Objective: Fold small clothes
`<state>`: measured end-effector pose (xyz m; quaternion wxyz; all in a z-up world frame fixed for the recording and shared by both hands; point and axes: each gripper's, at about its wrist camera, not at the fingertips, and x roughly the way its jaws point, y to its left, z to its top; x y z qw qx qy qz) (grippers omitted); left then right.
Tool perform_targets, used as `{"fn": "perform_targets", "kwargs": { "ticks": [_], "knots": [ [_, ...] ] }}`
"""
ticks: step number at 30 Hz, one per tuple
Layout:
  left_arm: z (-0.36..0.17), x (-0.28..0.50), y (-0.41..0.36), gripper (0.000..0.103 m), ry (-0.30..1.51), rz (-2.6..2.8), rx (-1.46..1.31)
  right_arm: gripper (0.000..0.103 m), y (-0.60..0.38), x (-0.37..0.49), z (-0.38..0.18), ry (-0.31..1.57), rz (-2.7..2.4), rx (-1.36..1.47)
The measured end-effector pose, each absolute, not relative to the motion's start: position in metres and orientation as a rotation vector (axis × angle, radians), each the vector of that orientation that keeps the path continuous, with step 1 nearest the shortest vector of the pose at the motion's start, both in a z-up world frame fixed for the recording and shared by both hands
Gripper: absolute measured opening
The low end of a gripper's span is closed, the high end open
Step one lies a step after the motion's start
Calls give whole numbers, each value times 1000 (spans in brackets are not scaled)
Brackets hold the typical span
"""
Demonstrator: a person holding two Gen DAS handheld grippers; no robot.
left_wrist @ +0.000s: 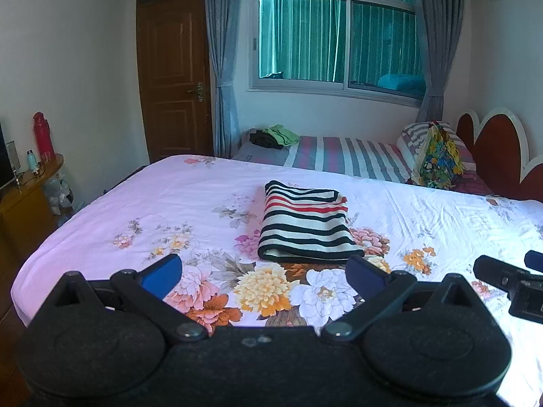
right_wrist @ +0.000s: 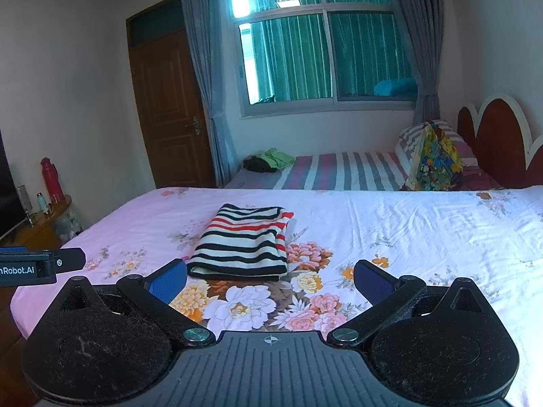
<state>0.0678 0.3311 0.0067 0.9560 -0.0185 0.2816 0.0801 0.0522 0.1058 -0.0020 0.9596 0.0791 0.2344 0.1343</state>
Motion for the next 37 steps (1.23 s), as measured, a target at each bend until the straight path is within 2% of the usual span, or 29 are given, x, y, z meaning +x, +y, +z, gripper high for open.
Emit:
{"fn": "perform_targets", "kwargs": {
  "ticks": [37],
  "knots": [
    [-10, 92, 332, 102, 589, 131, -34, 103, 111, 85, -27, 539, 276, 161]
  ]
}}
